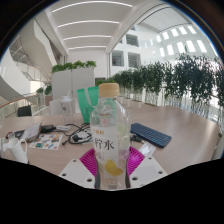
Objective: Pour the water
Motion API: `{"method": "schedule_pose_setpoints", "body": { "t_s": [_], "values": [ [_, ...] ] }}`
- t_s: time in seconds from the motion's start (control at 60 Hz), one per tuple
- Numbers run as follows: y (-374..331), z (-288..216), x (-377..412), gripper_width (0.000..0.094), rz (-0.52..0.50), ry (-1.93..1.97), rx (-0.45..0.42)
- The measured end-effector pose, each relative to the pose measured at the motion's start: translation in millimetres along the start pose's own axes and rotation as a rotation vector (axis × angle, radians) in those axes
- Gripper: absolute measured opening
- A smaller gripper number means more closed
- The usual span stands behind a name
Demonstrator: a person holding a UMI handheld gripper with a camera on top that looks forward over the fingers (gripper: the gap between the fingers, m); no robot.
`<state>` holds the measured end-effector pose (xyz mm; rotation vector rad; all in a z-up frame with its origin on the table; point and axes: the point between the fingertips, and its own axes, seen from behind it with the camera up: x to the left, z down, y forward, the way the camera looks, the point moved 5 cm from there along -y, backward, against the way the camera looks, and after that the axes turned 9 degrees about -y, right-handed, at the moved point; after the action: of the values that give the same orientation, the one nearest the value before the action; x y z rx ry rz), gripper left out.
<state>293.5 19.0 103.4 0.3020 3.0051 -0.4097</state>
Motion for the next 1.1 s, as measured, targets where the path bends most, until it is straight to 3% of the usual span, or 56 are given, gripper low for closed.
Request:
{"method": "schedule_pose_setpoints", "body": {
  "t_s": [0.15,0.267,0.45,0.583,0.7,0.8,0.95,1.1],
  "values": [
    [-24,-110,25,0.0335,0.024,-0.316,-0.067],
    [-33,-151,75,0.0335,0.083,-0.741,-0.094],
    [-27,-141,184,0.0333,0.115,-1.503,-0.085],
    [-18,-135,212,0.0335,0.134,-1.969,-0.035],
    [-18,-140,236,0.0337,0.154,-2.310,-0.049],
    [-22,-147,247,0.0336,0.140,-2.398,-0.018],
    [-26,-159,261,0.0337,0.126,-2.418,-0.040],
    [-29,-191,258,0.0337,0.138,-2.001,-0.066]
  ]
}}
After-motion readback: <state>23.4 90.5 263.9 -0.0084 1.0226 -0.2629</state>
